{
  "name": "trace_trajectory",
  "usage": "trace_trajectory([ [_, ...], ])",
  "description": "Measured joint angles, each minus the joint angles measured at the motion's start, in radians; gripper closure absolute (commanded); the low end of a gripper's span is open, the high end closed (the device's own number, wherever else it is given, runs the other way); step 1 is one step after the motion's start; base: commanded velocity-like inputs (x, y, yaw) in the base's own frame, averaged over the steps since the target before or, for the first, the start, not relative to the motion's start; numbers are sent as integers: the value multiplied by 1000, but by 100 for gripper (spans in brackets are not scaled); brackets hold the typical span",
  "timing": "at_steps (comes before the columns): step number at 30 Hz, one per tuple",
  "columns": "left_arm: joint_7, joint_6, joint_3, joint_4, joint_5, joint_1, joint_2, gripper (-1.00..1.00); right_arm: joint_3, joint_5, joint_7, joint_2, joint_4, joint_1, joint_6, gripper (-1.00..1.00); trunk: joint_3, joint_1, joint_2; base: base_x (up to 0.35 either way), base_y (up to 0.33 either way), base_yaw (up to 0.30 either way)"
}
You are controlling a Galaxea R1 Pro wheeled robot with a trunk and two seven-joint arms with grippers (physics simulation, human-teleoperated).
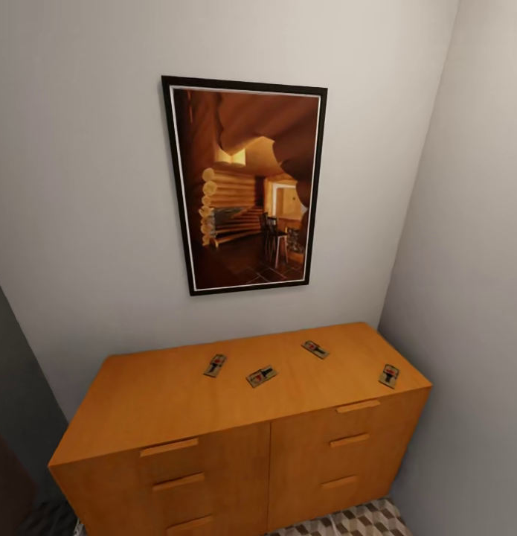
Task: Take the four mousetraps from the cabinet in the bathroom and place them on the bathroom floor. Make sure all four end up on the same floor surface, and ensure that at least two of them are either under or directly next to the same bathroom sink.
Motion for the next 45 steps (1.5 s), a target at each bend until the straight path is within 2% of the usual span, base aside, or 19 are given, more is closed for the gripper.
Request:
trace_trajectory([
  [11, 1, 0, 0, 0, 0, 0, -1, -100, 0, 0, 0, 0, 0, 0, 0, -100, 0, 0, 0, 98, 0, 0],
  [45, 2, 3, 1, 2, -1, 0, -3, -100, -3, -3, 1, -2, 0, 0, 1, -100, 0, 0, 0, 4, 0, 0],
])
